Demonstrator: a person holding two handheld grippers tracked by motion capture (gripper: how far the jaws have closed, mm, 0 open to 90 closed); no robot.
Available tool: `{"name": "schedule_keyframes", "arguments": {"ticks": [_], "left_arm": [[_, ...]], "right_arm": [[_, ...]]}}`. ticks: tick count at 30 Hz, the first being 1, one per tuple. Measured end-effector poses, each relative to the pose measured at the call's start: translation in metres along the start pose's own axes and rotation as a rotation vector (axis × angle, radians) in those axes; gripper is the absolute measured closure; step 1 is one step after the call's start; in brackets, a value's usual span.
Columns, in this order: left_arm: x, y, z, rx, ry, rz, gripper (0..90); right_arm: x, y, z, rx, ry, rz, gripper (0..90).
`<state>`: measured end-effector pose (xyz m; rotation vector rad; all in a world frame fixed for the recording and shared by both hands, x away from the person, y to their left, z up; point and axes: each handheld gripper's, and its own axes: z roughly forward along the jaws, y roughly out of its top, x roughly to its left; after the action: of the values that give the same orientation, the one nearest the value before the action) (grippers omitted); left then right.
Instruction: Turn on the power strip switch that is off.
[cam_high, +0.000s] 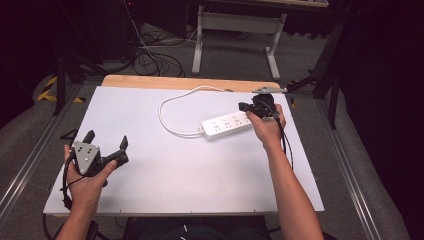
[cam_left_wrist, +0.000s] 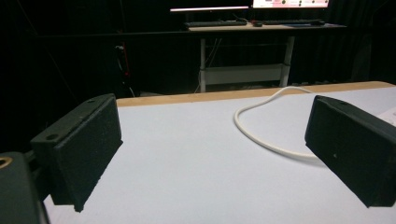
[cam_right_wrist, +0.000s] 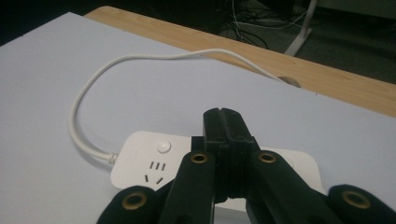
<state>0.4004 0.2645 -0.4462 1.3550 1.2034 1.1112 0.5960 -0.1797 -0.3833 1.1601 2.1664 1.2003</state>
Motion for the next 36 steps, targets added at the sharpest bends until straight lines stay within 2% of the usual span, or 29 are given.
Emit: {"name": "schedule_keyframes", "arguments": {"ticks": [10,21,36], "left_arm": [[0.0,0.0,0.001,0.003,-0.005,-0.001,5.0],[-0.001,0.0,0.0,0.001,-0.009,-0.001,5.0],[-0.001,0.0,0.001,0.002,-0.011,-0.001,5.0]], "right_arm": [[-0.007,-0.002,0.025,0.063,-0.031,0.006,90.0],[-0.01,-0.005,0.031,0.085,-0.044,0.013,90.0],[-0.019,-0.015,0.056,0.163,-0.074,0.026,90.0]]}}
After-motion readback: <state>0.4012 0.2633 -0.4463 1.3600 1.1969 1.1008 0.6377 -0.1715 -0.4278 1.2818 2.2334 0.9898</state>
